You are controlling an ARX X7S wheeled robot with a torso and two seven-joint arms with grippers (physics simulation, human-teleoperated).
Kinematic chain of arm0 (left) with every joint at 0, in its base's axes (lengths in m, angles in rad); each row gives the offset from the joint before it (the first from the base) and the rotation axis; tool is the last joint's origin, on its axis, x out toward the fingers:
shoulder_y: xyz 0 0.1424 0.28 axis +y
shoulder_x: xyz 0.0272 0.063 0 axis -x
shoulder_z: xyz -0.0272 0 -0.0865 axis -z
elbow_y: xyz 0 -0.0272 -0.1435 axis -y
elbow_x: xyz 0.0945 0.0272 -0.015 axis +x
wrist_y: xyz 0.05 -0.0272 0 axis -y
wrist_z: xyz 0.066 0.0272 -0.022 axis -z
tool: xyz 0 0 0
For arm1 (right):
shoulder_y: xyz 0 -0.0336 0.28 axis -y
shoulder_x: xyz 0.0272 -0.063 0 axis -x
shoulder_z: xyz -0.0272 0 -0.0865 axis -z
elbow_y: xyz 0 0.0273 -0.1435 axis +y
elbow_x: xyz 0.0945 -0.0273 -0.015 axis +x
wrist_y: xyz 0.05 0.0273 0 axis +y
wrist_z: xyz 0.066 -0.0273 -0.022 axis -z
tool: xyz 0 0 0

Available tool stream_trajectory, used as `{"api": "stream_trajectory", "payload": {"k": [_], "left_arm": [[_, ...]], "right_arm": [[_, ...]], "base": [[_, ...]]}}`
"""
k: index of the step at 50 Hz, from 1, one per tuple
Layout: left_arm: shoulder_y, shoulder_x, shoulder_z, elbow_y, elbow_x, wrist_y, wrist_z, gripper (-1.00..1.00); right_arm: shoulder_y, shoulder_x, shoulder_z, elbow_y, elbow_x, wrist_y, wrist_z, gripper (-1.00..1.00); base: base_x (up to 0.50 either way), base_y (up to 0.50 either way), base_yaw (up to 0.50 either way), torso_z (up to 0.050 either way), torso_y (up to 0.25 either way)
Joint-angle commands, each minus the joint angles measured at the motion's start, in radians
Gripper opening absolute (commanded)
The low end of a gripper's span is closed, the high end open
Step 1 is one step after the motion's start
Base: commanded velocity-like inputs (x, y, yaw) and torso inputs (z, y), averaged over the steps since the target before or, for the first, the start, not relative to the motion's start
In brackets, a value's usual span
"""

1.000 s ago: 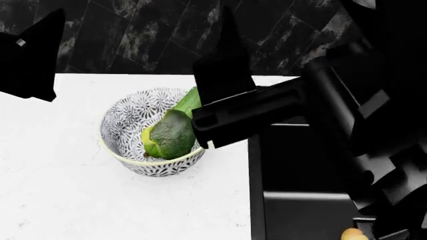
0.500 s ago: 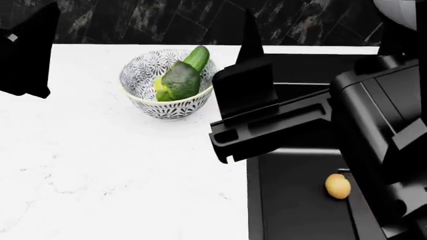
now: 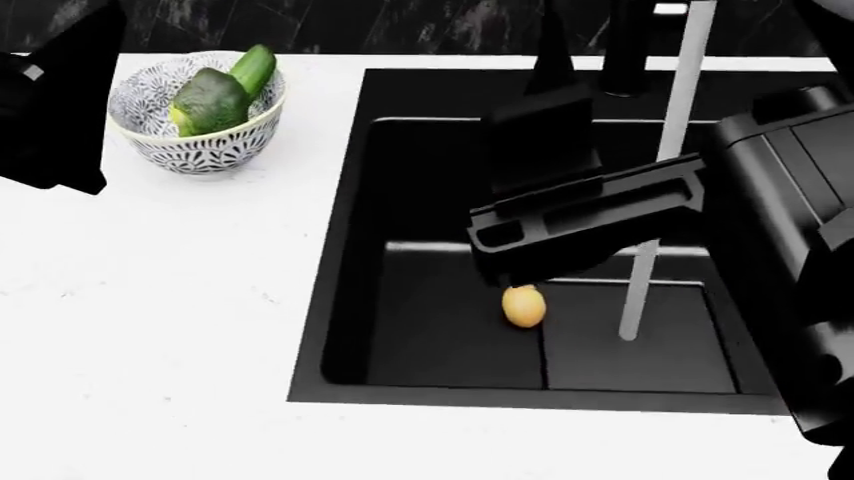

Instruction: Pick the cucumbers and broccolis from the sink and place them in one bowl. Place the apricot in the other bowl. Then turn off the sink faucet.

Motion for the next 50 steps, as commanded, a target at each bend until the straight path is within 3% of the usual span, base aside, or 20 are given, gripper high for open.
{"api": "stream_trajectory", "payload": {"k": [1,28,50], "left_arm": [[-0.01,0.014,0.011,-0.025,0.019,0.02,0.029,1.0],[-0.066,0.003,0.091,-0.067,0.026,0.037,0.019,1.0],[-0.069,0.0,0.096,-0.072,-0.007,0.045,0.0,1.0]], "right_arm": [[-0.03,-0.006,0.039,0.036,-0.12,0.027,-0.074,1.0],[-0.04,0.03,0.01,0.139,-0.291,0.077,-0.164,1.0],[-0.02,0.033,-0.017,0.131,-0.293,0.087,-0.15,1.0]], "base": [[-0.31,-0.46,0.0,0.0,0.0],[-0.26,-0.47,0.0,0.0,0.0],[0.24,-0.09,0.0,0.0,0.0]]}}
